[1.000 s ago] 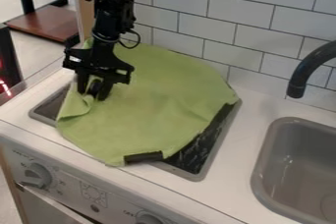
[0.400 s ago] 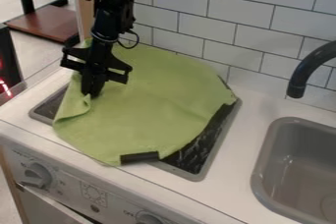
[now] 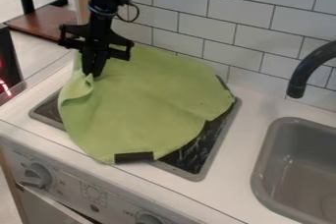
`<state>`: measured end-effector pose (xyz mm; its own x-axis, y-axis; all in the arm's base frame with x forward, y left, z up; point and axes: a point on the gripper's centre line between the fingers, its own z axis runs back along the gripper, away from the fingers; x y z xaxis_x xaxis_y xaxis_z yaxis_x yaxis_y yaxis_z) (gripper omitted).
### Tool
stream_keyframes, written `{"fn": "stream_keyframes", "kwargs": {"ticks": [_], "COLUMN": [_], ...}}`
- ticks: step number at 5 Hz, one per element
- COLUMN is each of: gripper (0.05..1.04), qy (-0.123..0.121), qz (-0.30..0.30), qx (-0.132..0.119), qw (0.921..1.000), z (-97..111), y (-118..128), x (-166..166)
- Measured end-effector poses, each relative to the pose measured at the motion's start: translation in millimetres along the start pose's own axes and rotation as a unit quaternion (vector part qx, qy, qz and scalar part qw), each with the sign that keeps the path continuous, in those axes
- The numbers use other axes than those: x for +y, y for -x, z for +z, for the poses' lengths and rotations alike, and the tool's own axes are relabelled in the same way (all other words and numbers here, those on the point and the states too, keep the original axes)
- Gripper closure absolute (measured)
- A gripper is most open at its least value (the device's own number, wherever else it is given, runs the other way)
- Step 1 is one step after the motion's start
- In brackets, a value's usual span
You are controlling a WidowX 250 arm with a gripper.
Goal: Fold the cloth from bottom left to top right
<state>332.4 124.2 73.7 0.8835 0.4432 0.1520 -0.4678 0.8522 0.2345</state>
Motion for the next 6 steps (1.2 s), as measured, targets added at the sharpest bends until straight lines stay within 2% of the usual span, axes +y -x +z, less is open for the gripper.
{"fn": "stream_keyframes", "kwargs": {"ticks": [1, 2, 4, 5, 6], "gripper": [1.032, 1.032, 1.032, 1.032, 1.032], "qy": [0.031, 0.047, 0.061, 0.055, 0.037], "qz": [-0.027, -0.064, -0.113, -0.132, -0.15], "qx": [0.031, 0.027, 0.009, 0.01, 0.005], "qw": [0.9987, 0.9965, 0.9916, 0.9897, 0.9879], "z": [4, 12, 18, 5, -12], "y": [13, 21, 33, 39, 44], "x": [-20, -51, -93, -107, -116]}}
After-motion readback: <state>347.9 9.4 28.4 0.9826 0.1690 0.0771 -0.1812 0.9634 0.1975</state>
